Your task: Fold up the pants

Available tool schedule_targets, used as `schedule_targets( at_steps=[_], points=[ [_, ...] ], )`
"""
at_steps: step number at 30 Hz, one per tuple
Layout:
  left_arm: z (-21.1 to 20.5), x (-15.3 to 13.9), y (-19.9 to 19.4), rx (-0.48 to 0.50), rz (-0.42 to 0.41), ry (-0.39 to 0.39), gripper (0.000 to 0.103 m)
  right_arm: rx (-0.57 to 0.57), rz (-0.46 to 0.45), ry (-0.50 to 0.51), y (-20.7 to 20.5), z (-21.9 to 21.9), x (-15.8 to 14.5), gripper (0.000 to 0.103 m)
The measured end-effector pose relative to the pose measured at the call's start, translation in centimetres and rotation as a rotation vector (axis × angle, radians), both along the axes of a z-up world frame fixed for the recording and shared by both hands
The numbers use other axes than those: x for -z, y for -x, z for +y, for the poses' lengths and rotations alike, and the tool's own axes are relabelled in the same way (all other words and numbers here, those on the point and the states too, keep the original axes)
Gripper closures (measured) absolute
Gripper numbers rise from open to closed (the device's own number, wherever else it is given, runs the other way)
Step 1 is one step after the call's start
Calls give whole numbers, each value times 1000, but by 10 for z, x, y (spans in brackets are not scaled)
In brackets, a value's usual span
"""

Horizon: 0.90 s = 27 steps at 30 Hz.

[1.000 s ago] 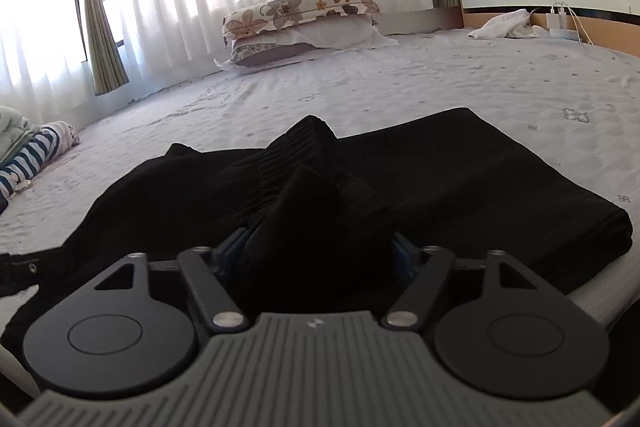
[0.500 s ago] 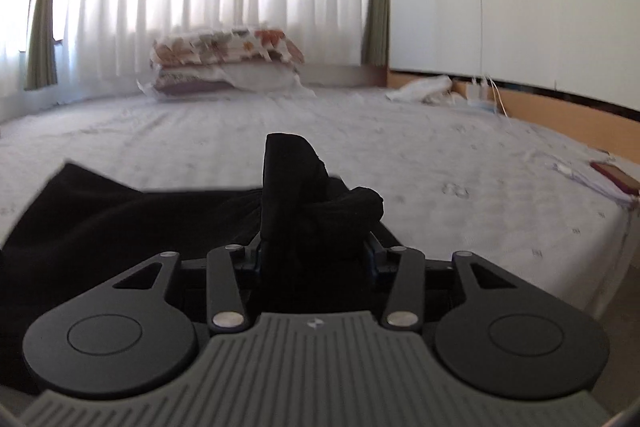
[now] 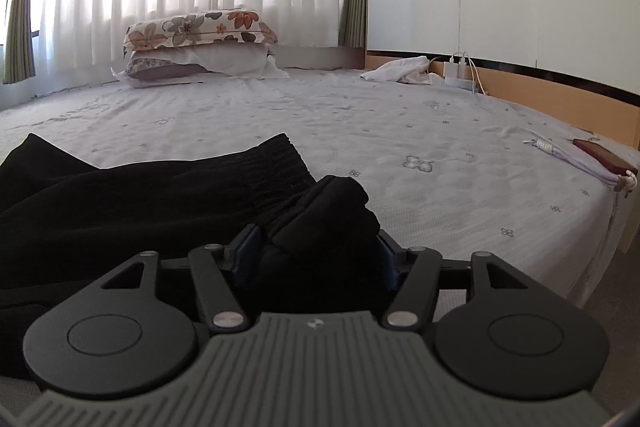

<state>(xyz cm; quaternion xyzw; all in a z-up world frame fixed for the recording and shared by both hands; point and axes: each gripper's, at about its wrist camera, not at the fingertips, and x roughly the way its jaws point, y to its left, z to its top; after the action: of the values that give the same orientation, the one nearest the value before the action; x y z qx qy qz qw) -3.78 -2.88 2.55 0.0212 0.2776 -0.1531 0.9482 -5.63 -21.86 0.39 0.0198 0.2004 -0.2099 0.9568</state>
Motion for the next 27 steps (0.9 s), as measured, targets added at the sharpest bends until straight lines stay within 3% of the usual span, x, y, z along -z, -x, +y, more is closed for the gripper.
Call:
schedule_targets(
  at_steps=[5,8,11,13,15,17,23,27],
  points=[
    [8,-18,-6,10,-33,-8,69,35,-38,6,18,6,-23,9],
    [6,-42,-29,-44,-116,-81,89,9,-114,55,26,24,-44,0],
    [3,-61,-53,20,-126,-27,92,-52,-154,109,21,50,-58,0],
    [-6,-64,-72,86,-81,-8,93,-137,-162,88,14,62,-55,8],
    [-15,-58,-90,123,-40,-19,94,-199,-115,31,4,69,-45,28],
    [-26,-46,-110,142,4,-46,95,-222,-64,-13,-6,73,-33,35],
    [-29,-12,-161,-8,17,-128,96,-150,24,-43,-17,58,-6,39],
    [-18,5,-183,-101,38,-134,95,-162,9,-40,-8,47,3,40]
  ],
)
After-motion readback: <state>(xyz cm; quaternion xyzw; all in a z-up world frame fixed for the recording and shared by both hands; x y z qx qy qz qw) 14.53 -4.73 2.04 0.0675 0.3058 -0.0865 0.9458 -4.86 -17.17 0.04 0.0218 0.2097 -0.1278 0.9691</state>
